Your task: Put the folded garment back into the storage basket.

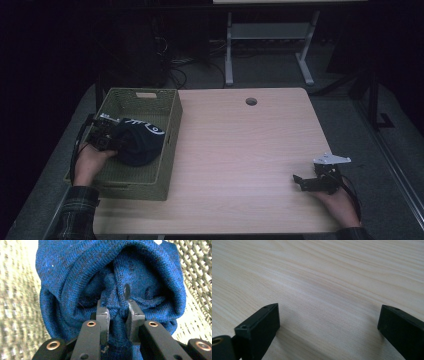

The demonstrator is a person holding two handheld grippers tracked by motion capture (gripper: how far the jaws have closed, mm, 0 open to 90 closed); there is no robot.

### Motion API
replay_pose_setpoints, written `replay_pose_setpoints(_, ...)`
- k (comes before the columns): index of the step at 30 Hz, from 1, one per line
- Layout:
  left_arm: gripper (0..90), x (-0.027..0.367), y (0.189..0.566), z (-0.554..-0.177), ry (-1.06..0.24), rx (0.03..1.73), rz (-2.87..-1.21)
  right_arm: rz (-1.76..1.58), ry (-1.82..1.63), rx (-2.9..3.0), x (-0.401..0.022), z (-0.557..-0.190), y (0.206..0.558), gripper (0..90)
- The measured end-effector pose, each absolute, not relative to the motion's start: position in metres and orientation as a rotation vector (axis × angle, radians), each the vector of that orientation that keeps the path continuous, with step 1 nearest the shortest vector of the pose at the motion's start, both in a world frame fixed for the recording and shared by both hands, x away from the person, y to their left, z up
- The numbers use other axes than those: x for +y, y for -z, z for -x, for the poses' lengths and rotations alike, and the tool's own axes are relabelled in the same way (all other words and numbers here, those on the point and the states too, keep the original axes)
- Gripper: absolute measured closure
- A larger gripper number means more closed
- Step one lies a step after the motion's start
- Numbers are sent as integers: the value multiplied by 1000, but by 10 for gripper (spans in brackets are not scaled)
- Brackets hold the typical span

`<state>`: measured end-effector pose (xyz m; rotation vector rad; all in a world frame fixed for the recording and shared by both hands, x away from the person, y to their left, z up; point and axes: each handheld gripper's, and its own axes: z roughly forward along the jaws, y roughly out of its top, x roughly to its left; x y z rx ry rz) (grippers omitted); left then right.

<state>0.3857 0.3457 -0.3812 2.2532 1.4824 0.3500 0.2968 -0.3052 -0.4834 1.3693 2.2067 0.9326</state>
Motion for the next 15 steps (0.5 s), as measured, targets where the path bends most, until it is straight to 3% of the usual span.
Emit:
replay_pose_setpoints(11, 699, 349, 391, -385, -314, 1470, -2270, -1367, -931, 2209, -305, -297, 483, 38)
replay_pose_setpoints(15, 587, 352, 390, -383, -324, 1448, -2267, -1367, -931, 2209, -305, -297, 483, 38)
